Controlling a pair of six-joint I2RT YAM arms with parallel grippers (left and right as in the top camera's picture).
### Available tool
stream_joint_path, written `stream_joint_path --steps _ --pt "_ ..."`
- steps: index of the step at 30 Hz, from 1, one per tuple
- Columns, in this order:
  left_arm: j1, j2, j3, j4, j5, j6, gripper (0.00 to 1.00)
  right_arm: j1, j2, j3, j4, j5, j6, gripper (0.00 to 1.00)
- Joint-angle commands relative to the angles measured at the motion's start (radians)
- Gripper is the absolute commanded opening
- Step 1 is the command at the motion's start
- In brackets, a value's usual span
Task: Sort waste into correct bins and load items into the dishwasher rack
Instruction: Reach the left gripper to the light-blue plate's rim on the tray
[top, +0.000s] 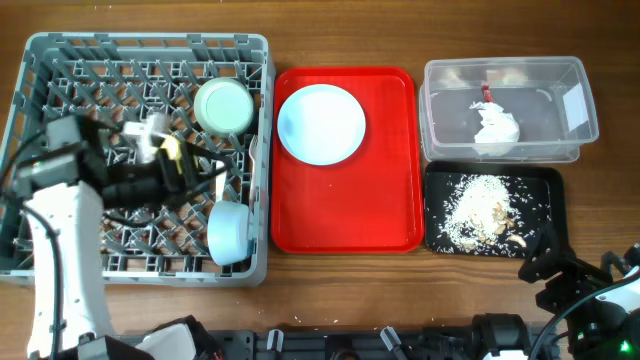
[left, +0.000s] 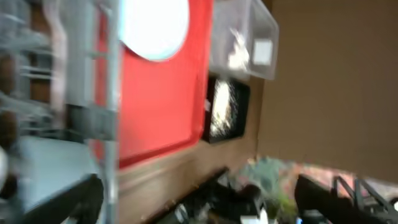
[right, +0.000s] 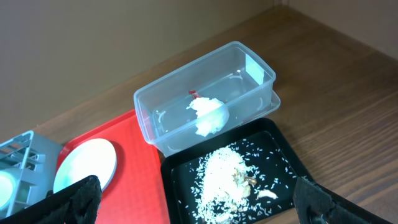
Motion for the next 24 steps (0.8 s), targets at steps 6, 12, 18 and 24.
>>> stream_joint_path --steps 6,12,18,24 --pt "-0.434 -0.001 0.013 0.094 -0.613 -0.512 0.04 -0.002 -0.007 0.000 0.002 -0.006 0.006 1.00" --pt "-0.799 -0.001 0.011 0.048 -1.055 -0.889 0.04 -0.002 -0.007 0.000 0.002 -0.006 0.006 1.00" --pt "-0.907 -0.001 -0.061 0.080 -1.131 -0.968 0.04 -0.002 -0.007 0.000 0.001 -0.005 0.006 1.00" --pt "-0.834 -0.001 -0.116 0.004 -1.360 -0.969 0.04 -0.002 -0.007 0.000 0.001 -0.006 0.006 1.00"
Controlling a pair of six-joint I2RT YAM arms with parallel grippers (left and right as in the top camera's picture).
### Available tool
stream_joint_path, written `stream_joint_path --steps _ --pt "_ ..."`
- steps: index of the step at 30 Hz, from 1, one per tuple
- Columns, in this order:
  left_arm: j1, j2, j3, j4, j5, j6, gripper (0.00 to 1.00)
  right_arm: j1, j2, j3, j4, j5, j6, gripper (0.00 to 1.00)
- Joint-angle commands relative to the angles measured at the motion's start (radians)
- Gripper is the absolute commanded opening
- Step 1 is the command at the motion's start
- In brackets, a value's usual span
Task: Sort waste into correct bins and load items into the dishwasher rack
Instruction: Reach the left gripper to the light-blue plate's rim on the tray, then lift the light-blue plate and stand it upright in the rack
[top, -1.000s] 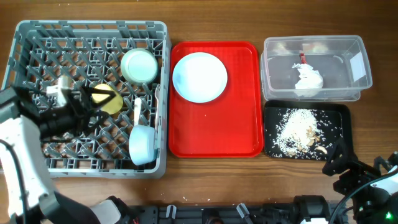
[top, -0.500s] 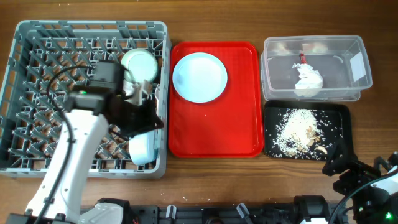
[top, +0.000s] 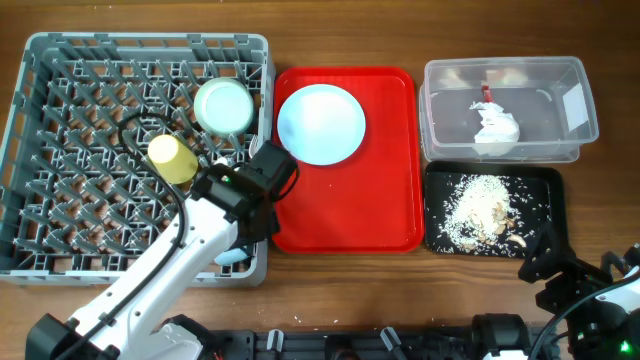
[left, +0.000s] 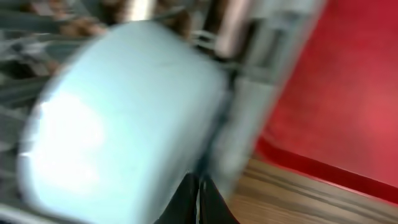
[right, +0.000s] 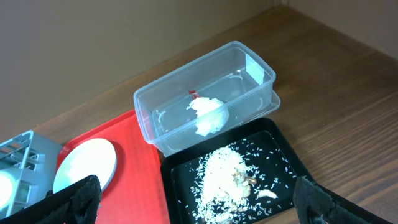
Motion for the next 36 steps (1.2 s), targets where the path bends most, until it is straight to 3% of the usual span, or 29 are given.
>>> stream_joint_path --steps 1,4,6,8,10,13,15,18,22,24,26,31,34,36 --pt "0.104 -0.003 0.032 -0.140 -0.225 -0.026 0.04 -0.002 -0.007 0.000 0.001 -0.005 0.007 1.00" --pt "0.272 -0.003 0.194 -0.300 -0.301 -0.053 0.04 -0.002 -0.007 0.000 0.001 -0.005 0.007 1.00" --pt "0.312 -0.003 0.341 -0.298 -0.178 -0.041 0.04 -0.002 -0.007 0.000 0.001 -0.005 0.006 1.00" --pt "0.266 -0.004 0.414 -0.180 0.011 0.021 0.06 -0.002 -0.007 0.000 0.001 -0.005 0.007 1.00" --pt "0.172 0.007 0.413 0.004 0.150 0.067 0.17 -0.002 -0.007 0.000 0.001 -0.005 0.007 1.00" --pt "0.013 0.064 0.412 0.211 0.139 0.067 0.31 -0.002 -0.007 0.000 0.001 -0.005 0.006 1.00" --pt "-0.116 0.194 0.413 0.365 0.028 0.067 0.35 -0.002 -0.007 0.000 0.001 -0.005 0.006 1.00" --pt "-0.173 0.332 0.413 0.469 -0.006 0.068 0.36 -0.002 -0.007 0.000 0.001 -0.005 0.006 1.00" --pt "-0.188 0.568 0.413 0.688 -0.043 0.128 0.38 -0.002 -0.007 0.000 0.001 -0.005 0.007 1.00" --pt "-0.188 0.647 0.413 0.772 -0.043 0.147 0.46 -0.002 -0.007 0.000 0.001 -0.005 0.006 1.00" --pt "-0.188 0.712 0.413 0.849 -0.043 0.227 0.47 -0.002 -0.007 0.000 0.001 -0.005 0.006 1.00" --pt "-0.187 0.797 0.413 0.903 -0.067 0.304 0.52 -0.002 -0.007 0.000 0.001 -0.005 0.007 1.00" --pt "-0.187 0.824 0.413 0.901 -0.093 0.304 0.46 -0.002 -0.007 0.000 0.001 -0.005 0.006 1.00" --pt "-0.193 0.825 0.413 0.877 -0.082 0.303 0.27 -0.002 -0.007 0.000 0.001 -0.005 0.007 1.00"
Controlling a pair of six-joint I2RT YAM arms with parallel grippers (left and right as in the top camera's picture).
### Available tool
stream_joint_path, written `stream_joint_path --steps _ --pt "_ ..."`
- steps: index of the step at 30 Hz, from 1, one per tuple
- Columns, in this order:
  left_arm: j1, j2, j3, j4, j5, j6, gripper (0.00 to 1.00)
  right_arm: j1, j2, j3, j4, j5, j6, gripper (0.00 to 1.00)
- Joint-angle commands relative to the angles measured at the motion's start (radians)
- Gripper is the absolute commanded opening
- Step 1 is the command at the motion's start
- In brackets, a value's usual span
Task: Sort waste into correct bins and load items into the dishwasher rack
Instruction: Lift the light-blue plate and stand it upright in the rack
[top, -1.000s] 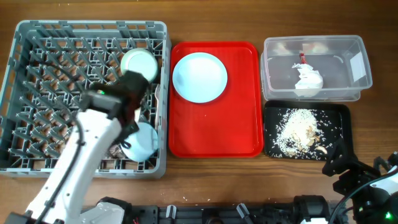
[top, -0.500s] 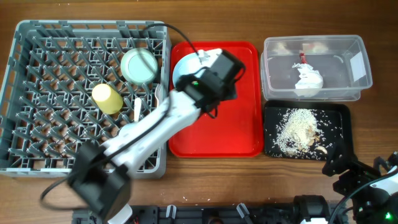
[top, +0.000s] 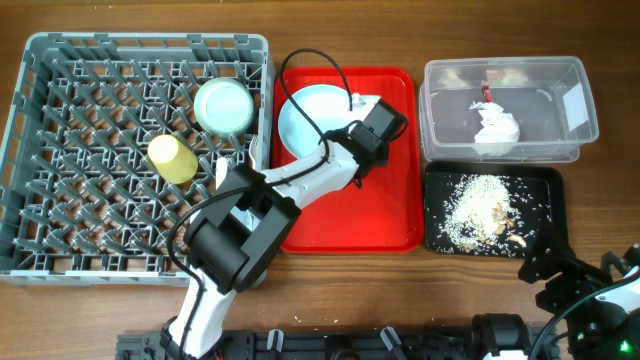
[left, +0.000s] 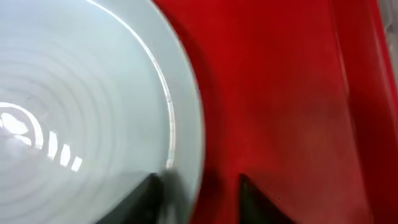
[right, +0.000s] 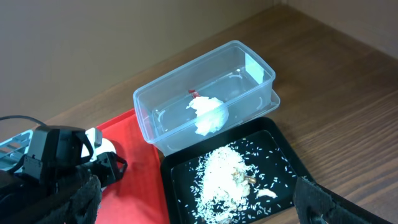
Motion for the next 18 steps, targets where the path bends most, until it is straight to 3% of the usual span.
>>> stream_joint_path --steps 1,4,8,12,15,18 --pt "-0.010 0.034 0.001 -0.040 -0.001 0.012 0.22 -0.002 -0.007 0.000 0.005 -0.005 0.006 1.00" --pt "-0.031 0.033 0.001 -0.082 0.056 0.012 0.05 -0.002 -0.007 0.000 0.005 -0.005 0.006 1.00" --pt "-0.062 -0.056 0.005 -0.175 0.082 -0.001 0.04 -0.002 -0.007 0.000 0.005 -0.005 0.006 1.00" --pt "-0.069 -0.409 0.067 -0.318 0.215 -0.012 0.04 -0.002 -0.007 0.000 0.005 -0.005 0.007 1.00" --pt "0.033 -0.700 0.077 -0.411 0.402 -0.029 0.04 -0.002 -0.007 0.000 0.005 -0.005 0.007 1.00" --pt "0.325 -0.859 0.077 -0.486 0.814 -0.017 0.04 -0.002 -0.007 0.000 0.005 -0.005 0.006 1.00"
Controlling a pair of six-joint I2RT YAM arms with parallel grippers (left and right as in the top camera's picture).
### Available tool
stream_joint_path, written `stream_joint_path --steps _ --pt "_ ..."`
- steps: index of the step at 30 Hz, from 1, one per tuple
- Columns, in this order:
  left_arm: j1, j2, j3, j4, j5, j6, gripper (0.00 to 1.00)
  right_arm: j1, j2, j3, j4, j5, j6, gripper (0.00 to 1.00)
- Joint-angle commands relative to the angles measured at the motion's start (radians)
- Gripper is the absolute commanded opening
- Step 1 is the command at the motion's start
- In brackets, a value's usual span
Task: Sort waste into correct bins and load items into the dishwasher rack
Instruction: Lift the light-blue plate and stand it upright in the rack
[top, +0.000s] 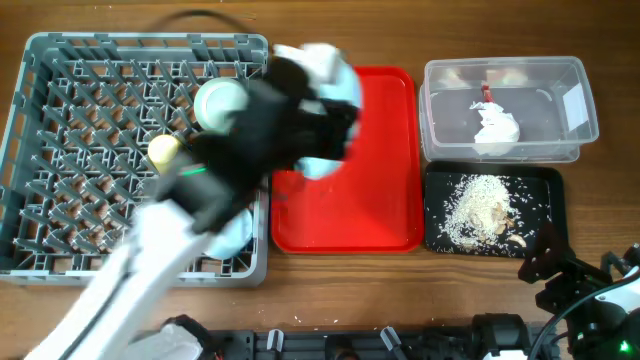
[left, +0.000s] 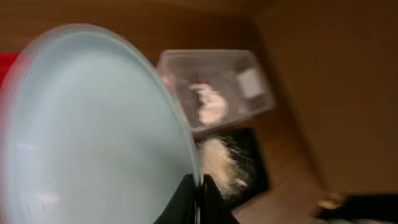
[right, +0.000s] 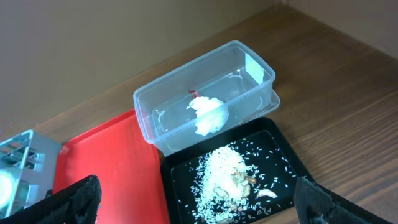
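A pale blue plate (left: 93, 124) fills the left wrist view, tilted on edge, with my left gripper (left: 198, 198) shut on its rim. From overhead the plate (top: 343, 95) is up off the red tray (top: 380, 210), held by the blurred left arm (top: 270, 130) near the grey dishwasher rack (top: 60, 70). In the rack are a pale green bowl (top: 220, 105), a yellow cup (top: 165, 150) and a light blue cup (top: 232, 235). My right gripper (right: 199, 205) is open and holds nothing, at the table's front right corner (top: 550, 268).
A clear plastic bin (top: 505, 110) with a white crumpled piece in it stands at the back right. In front of it is a black tray (top: 492, 210) with rice and food scraps. The red tray (right: 106, 168) lies bare between rack and bins.
The plate lay flat on the red tray with my left fingers open at its rim. Now the fingers are shut on the rim and the plate is up off the tray, tilted.
My left gripper was first over the rack at the yellow cup. Then the cup stood in the rack and the gripper was near the light blue cup at the rack's front right. Then it was at the plate, which it now holds. The right arm stayed still.
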Motion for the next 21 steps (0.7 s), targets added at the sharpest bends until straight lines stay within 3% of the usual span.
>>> stream_joint_path --steps 1,4,6,12,21 --pt "0.328 -0.060 -0.007 -0.079 0.558 0.026 0.04 -0.002 -0.007 0.000 0.005 -0.005 0.006 1.00" --pt "0.570 -0.008 -0.007 -0.150 0.894 0.099 0.04 -0.002 -0.007 0.000 0.005 -0.005 0.007 1.00" --pt "0.699 0.059 -0.007 -0.220 0.996 0.137 0.04 -0.002 -0.007 0.000 0.005 -0.005 0.007 1.00" --pt "0.823 0.167 -0.007 -0.428 0.987 0.361 0.04 -0.002 -0.007 0.000 0.005 -0.005 0.007 1.00" --pt "0.828 0.174 -0.021 -0.428 0.814 0.362 0.04 -0.002 -0.007 0.000 0.005 -0.005 0.006 1.00"
